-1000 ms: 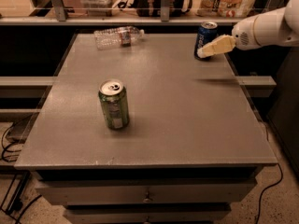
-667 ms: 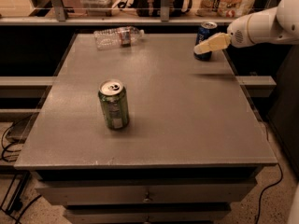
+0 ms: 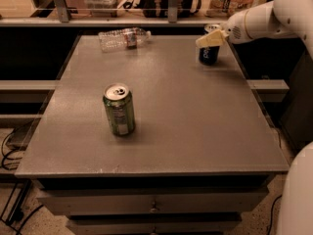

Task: Move pepsi can near green can

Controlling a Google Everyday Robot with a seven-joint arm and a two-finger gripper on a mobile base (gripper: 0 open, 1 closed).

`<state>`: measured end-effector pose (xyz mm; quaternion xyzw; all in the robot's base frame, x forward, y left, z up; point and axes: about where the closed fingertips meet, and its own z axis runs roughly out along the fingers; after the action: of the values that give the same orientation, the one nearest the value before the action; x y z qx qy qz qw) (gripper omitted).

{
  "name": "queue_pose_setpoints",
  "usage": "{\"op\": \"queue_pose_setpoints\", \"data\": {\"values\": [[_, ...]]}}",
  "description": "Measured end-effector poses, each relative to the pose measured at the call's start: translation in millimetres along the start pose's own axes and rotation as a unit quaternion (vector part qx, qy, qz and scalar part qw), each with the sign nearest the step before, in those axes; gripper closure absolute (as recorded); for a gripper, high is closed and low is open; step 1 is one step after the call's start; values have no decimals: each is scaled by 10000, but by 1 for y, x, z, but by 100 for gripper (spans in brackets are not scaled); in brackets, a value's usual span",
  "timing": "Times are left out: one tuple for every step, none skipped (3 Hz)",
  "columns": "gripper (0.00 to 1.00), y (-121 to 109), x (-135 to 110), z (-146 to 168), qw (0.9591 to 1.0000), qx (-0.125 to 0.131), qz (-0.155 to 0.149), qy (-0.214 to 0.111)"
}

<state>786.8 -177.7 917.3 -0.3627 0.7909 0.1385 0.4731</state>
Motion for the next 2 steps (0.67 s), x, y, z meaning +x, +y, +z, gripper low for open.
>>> {"op": "queue_pose_setpoints", "data": {"values": [[64,20,-11,4,9993,-133,-293,198],[87,48,-30,-6,9965,-434,-634,317]]}}
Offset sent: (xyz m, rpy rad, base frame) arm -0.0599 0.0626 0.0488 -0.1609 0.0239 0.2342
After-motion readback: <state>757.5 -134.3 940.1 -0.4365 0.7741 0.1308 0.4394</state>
